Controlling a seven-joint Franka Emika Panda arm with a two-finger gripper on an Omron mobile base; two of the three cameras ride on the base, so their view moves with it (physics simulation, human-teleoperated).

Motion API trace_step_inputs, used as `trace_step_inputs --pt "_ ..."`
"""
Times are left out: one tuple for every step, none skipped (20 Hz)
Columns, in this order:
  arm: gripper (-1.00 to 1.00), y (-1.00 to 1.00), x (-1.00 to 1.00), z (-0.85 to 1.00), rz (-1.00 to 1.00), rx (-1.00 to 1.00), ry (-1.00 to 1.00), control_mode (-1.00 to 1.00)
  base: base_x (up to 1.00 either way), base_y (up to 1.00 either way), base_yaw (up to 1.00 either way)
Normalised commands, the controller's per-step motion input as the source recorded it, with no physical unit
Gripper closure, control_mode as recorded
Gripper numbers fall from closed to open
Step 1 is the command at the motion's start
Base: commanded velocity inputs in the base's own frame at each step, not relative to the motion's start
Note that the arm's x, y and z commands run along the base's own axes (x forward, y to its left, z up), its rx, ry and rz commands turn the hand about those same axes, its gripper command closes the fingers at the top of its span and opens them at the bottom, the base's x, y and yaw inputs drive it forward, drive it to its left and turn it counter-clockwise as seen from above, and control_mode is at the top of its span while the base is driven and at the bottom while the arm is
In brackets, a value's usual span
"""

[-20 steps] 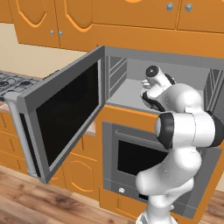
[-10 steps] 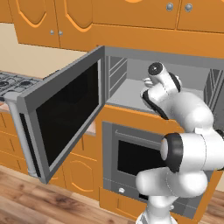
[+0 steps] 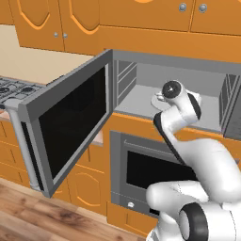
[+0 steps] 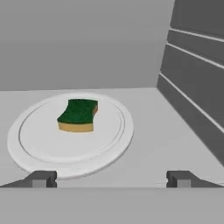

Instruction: Place the sponge inside the microwave to prepare for sanitizing.

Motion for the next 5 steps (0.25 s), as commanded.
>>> trace_step_inputs --pt "-1.00 0.39 -1.00 0.31 0.03 -0.03 -0.07 -1.00 0.00 0.00 0.00" --pt "-1.00 0.37 -1.00 0.34 0.05 -0.04 -0.04 -1.00 0.00 0.00 0.00" --pt "-1.00 0.37 -1.00 0.39 0.05 -0.04 0.00 -1.00 0.00 0.00 0.00" --pt "-1.00 0.29 -1.00 0.44 0.03 0.00 0.00 -1.00 0.00 0.00 0.00" --pt "-1.00 0.31 -1.00 0.49 0.02 0.00 0.00 -1.00 0.00 0.00 0.00"
